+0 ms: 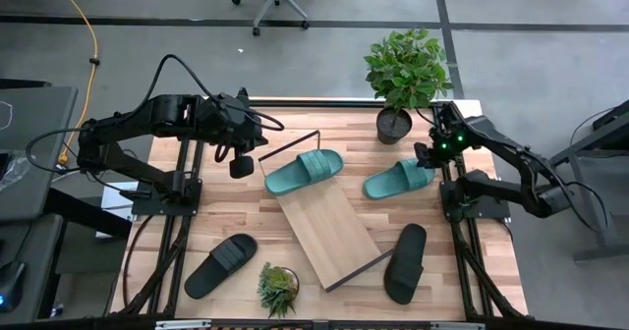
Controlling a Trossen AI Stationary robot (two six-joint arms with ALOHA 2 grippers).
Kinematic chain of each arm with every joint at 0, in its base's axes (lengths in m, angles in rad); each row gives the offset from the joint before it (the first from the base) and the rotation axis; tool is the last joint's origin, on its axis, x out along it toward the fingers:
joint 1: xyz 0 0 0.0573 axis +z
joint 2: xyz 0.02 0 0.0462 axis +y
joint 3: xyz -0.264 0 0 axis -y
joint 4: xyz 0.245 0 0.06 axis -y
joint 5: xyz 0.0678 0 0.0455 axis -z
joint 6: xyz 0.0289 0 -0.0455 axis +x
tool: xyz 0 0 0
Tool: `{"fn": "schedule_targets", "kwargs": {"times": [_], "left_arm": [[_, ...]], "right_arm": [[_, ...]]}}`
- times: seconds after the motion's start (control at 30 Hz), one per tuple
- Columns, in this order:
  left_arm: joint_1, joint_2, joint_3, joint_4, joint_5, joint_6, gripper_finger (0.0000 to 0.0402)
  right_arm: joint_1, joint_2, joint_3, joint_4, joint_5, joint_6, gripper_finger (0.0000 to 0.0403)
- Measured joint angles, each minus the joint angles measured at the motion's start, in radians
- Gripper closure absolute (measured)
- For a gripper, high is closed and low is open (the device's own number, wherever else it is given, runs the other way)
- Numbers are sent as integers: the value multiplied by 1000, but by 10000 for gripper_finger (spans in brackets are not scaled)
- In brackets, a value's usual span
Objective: Pick and place slides into the shelf
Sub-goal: Put the green slide on the shelf
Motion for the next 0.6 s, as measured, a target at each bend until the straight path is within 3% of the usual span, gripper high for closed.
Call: {"fn": "schedule_targets", "kwargs": {"times": [0.6], "left_arm": [[0, 0, 0, -1, 0, 0, 399]], "right_arm": [[6, 40, 0, 19, -108, -46, 254]]}}
